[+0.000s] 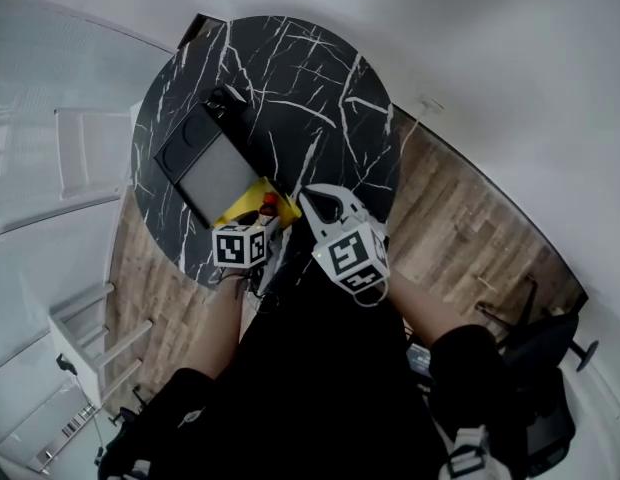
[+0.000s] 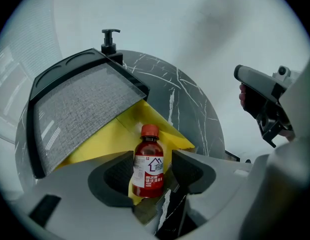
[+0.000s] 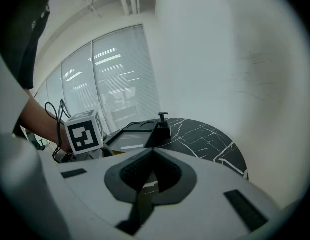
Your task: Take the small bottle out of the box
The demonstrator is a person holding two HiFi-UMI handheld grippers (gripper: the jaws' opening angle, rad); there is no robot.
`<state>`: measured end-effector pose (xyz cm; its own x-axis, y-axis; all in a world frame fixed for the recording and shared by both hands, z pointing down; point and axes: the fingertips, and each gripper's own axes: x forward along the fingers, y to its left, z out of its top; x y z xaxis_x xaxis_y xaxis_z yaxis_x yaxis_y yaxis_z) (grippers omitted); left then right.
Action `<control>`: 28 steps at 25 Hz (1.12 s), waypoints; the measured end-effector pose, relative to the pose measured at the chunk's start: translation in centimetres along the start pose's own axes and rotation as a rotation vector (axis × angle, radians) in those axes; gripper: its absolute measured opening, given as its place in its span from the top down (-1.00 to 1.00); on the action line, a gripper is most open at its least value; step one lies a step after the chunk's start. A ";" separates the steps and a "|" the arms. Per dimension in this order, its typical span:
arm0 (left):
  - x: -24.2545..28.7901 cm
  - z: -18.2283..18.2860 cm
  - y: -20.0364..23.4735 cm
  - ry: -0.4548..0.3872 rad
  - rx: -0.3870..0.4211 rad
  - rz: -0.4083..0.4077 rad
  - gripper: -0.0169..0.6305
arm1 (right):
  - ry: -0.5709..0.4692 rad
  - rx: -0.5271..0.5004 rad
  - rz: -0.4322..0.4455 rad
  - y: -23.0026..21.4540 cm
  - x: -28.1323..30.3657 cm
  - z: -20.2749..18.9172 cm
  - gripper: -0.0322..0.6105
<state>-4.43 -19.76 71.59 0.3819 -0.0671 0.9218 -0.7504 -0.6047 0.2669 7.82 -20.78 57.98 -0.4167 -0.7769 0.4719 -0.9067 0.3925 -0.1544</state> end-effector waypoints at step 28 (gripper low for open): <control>2.4 -1.3 0.9 0.123 0.051 0.030 0.27 | 0.025 0.027 -0.008 -1.1 -0.6 -0.6 0.91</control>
<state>-4.92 -19.41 74.41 0.2885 0.0099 0.9574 -0.7307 -0.6439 0.2269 9.10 -20.46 58.41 -0.4082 -0.7670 0.4951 -0.9114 0.3731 -0.1734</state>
